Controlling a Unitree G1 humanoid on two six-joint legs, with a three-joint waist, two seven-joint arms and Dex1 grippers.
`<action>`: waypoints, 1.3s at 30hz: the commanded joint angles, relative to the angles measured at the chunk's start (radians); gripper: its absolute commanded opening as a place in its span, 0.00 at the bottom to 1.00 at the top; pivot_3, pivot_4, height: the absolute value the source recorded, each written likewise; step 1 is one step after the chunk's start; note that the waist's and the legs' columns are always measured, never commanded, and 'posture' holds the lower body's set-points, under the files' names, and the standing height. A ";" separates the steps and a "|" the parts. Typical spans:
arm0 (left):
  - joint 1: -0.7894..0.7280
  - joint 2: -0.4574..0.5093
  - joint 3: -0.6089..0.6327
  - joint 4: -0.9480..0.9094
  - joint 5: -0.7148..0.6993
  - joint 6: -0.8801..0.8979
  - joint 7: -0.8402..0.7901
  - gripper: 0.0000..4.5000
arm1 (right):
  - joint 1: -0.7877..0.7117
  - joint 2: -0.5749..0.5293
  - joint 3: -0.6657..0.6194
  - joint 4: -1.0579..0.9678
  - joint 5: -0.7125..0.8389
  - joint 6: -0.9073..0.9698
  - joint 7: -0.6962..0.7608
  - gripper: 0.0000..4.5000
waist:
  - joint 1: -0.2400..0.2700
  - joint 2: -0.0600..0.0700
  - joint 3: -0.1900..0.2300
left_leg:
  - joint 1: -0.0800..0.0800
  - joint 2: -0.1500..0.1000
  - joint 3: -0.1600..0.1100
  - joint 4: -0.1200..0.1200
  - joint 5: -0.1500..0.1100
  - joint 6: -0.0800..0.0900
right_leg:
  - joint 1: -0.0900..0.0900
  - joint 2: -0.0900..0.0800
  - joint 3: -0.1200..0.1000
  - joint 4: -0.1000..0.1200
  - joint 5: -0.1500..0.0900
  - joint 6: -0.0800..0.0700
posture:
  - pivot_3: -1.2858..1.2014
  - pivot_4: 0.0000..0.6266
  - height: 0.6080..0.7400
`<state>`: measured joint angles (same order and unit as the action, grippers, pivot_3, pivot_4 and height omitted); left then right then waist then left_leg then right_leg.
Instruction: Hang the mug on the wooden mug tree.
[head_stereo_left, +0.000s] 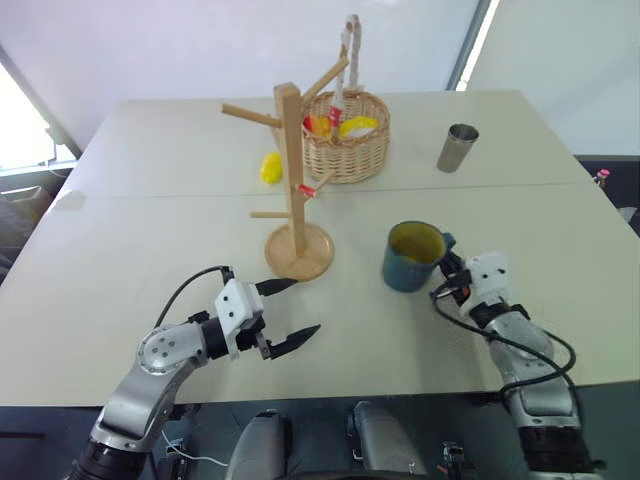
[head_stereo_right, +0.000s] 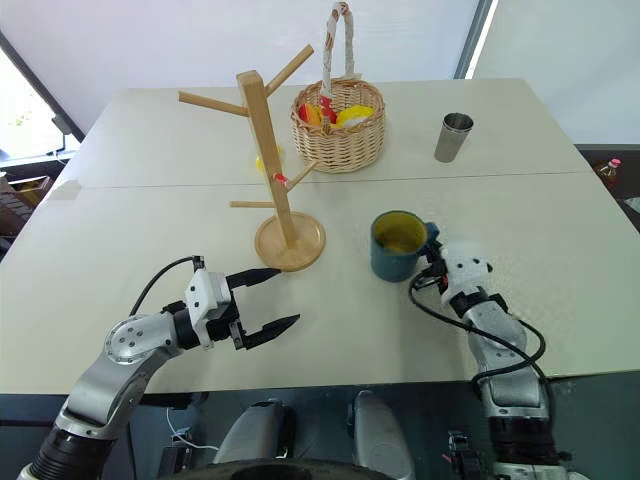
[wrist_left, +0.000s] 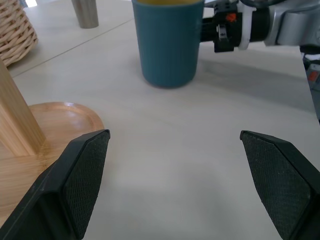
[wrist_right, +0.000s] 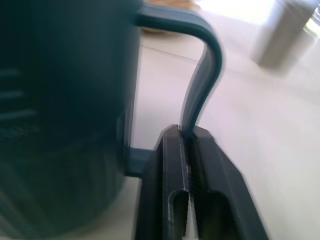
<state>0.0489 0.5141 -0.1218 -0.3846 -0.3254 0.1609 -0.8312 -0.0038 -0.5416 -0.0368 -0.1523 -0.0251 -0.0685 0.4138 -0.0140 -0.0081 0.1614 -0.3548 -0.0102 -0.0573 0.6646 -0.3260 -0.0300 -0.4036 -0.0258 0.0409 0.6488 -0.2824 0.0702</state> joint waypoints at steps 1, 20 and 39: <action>0.003 0.012 0.032 0.004 -0.005 -0.031 -0.006 1.00 | -0.025 -0.090 0.055 -0.147 -0.082 -0.082 0.100 0.01 | -0.002 -0.002 0.000 | 0.000 0.000 0.000 0.000 0.000 0.000 | 0.000 0.001 0.000 0.000 0.000 0.000 | 0.52 0.24 1.00; -0.037 0.086 0.266 0.080 -0.147 -0.023 -0.047 1.00 | -0.576 -0.100 0.251 -0.406 -0.123 0.458 0.319 0.01 | 0.003 -0.002 0.000 | -0.002 0.000 -0.002 0.000 0.000 0.000 | -0.001 -0.001 -0.001 -0.001 0.000 0.000 | 0.52 0.24 1.00; -0.045 0.086 0.350 -0.004 -0.331 0.079 -0.045 1.00 | -0.724 -0.065 0.325 -0.319 -0.171 0.466 0.343 0.01 | 0.000 -0.002 0.000 | -0.002 0.000 -0.002 0.000 0.000 0.000 | -0.002 -0.002 -0.001 -0.001 0.000 0.000 | 0.52 0.24 1.00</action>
<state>0.0138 0.5970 0.2019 -0.3508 -0.6249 0.2324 -0.8817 -0.6954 -0.6139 0.2983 -0.4642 -0.1835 0.4147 0.7709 -0.0137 -0.0100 0.1616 -0.3572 -0.0098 -0.0591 0.6646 -0.3260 -0.0300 -0.4054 -0.0279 0.0395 0.6474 -0.2823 0.0697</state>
